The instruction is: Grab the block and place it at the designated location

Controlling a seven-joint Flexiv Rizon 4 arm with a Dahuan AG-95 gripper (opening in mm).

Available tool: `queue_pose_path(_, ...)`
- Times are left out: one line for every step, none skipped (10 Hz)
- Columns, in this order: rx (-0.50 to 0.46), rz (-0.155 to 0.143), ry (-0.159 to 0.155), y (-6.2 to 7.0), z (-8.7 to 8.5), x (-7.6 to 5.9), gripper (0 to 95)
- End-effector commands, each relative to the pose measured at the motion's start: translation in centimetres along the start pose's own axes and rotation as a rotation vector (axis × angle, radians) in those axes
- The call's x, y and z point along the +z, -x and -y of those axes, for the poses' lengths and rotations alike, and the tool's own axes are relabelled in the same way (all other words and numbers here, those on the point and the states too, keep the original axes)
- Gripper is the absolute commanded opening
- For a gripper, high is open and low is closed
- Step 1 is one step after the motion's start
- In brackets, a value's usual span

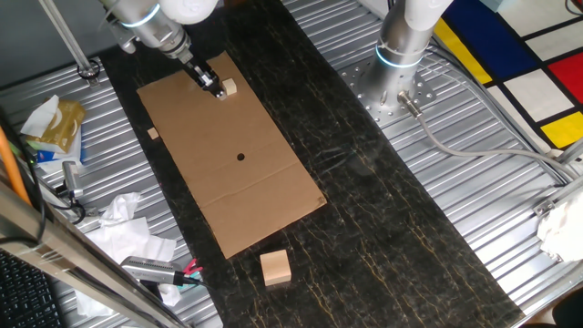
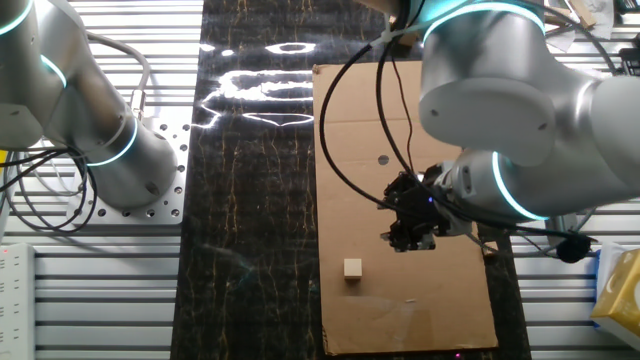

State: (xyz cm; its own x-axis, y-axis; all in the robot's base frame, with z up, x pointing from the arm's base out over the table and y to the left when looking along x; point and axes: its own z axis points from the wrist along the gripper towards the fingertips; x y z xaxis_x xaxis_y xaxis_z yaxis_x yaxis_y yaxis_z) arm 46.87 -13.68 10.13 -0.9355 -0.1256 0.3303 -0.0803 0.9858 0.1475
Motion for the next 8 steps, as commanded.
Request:
queue_pose_path(0.003, 0.001, 0.003, -0.02, 0.01, 0.03, 38.0)
queue_pose_path(0.006, 0.0, 0.002, 0.0, 0.02, 0.06, 38.0)
queue_pose_path(0.002, 0.001, 0.004, 0.06, 0.04, 0.24, 38.0)
queue_pose_path(-0.001, 0.002, 0.007, 0.06, 0.05, 0.4, 38.0)
queue_pose_path(-0.006, 0.003, 0.01, -0.07, 0.05, 0.56, 38.0)
queue_pose_path(-0.008, 0.002, 0.008, -0.19, 0.04, 0.67, 38.0)
queue_pose_path(-0.009, 0.002, 0.007, -0.31, 0.04, 0.77, 38.0)
queue_pose_path(-0.008, -0.003, 0.006, -0.45, 0.04, 0.88, 38.0)
